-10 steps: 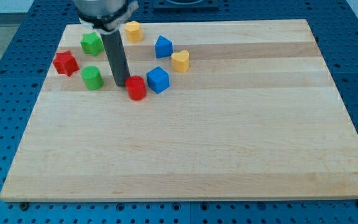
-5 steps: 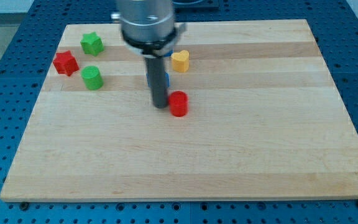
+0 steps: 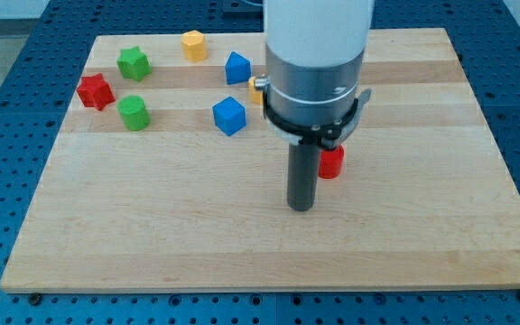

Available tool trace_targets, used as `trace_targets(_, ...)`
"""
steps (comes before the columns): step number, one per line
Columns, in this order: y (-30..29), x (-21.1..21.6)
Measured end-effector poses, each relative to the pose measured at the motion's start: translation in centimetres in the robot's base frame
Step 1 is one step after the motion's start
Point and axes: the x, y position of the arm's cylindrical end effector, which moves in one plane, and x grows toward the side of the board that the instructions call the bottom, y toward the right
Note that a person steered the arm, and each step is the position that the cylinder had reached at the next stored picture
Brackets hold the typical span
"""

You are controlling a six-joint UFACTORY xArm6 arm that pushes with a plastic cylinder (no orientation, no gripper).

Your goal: Place the red circle right to the yellow hexagon

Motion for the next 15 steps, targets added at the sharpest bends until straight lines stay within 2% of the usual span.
trace_targets(1, 2.0, -3.5)
trace_targets(3, 6.1, -4.5)
trace_targets(5, 5.7, -9.9)
trace_targets(6, 5.7, -11.2)
trace_targets(8, 3.0, -11.9)
trace_targets(9, 3.0, -12.1)
trace_targets(10, 5.5, -13.5)
trace_targets(14, 11.4, -24.8)
trace_targets(15, 10.7, -25.3)
